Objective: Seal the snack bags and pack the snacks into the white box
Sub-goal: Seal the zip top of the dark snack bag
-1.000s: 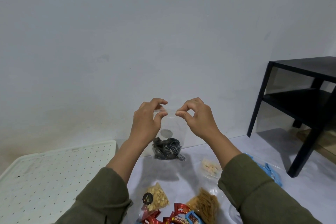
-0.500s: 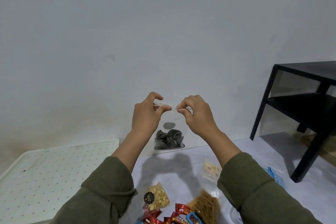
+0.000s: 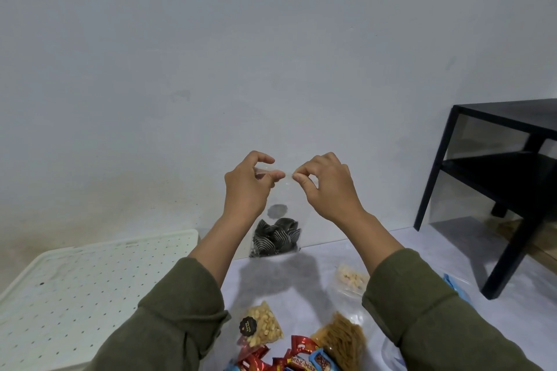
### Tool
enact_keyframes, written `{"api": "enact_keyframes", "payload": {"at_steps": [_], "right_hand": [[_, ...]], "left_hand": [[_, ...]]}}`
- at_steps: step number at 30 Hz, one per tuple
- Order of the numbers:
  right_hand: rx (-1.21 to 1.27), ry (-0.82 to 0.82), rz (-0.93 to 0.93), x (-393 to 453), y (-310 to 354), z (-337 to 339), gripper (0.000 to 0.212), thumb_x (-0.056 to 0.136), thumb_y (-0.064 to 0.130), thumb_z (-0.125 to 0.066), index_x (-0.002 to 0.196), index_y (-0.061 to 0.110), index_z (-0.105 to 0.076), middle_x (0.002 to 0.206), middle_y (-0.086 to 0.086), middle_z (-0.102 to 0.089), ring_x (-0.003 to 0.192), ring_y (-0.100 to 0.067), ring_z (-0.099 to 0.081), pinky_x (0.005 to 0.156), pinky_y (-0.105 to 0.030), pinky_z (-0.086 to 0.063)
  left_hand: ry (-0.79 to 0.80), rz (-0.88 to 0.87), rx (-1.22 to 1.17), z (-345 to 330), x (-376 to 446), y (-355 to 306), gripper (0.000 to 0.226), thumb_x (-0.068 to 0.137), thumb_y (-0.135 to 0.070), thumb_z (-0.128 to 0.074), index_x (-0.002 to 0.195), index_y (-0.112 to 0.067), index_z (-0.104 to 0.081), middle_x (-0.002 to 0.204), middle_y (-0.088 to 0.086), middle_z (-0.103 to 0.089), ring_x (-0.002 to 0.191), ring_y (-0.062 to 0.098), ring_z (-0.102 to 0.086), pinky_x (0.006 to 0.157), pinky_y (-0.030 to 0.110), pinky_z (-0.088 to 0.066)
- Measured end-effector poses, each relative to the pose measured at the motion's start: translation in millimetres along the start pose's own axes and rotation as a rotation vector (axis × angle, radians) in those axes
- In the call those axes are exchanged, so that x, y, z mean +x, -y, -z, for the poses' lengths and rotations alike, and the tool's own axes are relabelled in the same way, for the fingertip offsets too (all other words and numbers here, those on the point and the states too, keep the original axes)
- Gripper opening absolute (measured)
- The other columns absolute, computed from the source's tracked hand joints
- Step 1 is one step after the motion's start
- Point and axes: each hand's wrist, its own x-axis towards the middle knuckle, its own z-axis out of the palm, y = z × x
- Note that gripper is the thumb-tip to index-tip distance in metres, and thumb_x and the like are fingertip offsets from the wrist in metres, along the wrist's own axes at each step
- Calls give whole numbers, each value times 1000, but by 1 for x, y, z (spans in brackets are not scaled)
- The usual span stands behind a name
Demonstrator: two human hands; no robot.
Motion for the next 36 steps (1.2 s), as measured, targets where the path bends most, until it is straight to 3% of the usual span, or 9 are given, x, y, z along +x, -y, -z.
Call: {"api": "enact_keyframes", "payload": {"at_steps": [7, 11, 15, 19, 26, 31, 36], "right_hand": [[61, 9, -40, 1, 1, 2, 13, 87, 25, -60, 77, 18, -66, 78, 9, -61, 93, -14, -47, 85, -37, -41], [111, 37, -87, -1, 1, 2, 12, 83, 24, -67, 72, 18, -64, 75, 10, -60, 90, -10, -46, 83, -30, -40], [176, 64, -163, -1, 2, 3, 13, 80, 25, -71, 75, 13, -69, 78, 5, -64, 88, -10, -51, 75, -25, -40], [233, 68, -189, 1, 4, 3, 12, 84, 22, -67, 79, 12, -70, 85, 1, -69, 80, -10, -56, 65, -10, -36], [304, 32, -200, -1, 8, -3, 13, 87, 11, -58, 84, 23, -56, 72, -4, -64, 71, -18, -66, 66, -25, -49], [257, 7, -141, 2, 9, -11, 21, 85, 6, -55, 80, 24, -64, 79, -6, -62, 73, -23, -65, 74, -37, -53], [243, 19, -124, 3, 10, -15, 25, 88, 4, -51, 86, 20, -71, 85, -3, -56, 78, -24, -63, 73, -31, -50]], "left_hand": [[58, 12, 4, 0, -1, -3, 27, 77, -35, -74, 98, -28, -59, 78, -11, -66, 79, 0, -62, 68, 7, -38], [100, 14, 24, 1, -1, -2, 29, 77, -33, -74, 99, -29, -57, 78, -16, -66, 76, -8, -58, 64, 2, -37], [111, 19, 15, 2, -1, 3, 29, 78, -29, -73, 103, -31, -57, 81, -14, -67, 81, 0, -60, 68, 8, -38], [129, 36, -38, 3, -2, 7, 28, 80, -26, -71, 104, -31, -57, 85, -11, -71, 85, 0, -64, 71, 11, -42], [183, 2, -27, 6, -3, 10, 30, 82, -22, -69, 108, -32, -56, 79, -18, -67, 84, -3, -62, 72, 8, -41], [200, -14, -29, 9, -2, 14, 32, 83, -20, -68, 109, -34, -57, 80, -18, -67, 84, -4, -62, 69, 5, -42], [184, -5, -65, 12, -1, 16, 31, 83, -21, -68, 109, -35, -57, 83, -16, -67, 83, -8, -60, 65, -1, -41]]}}
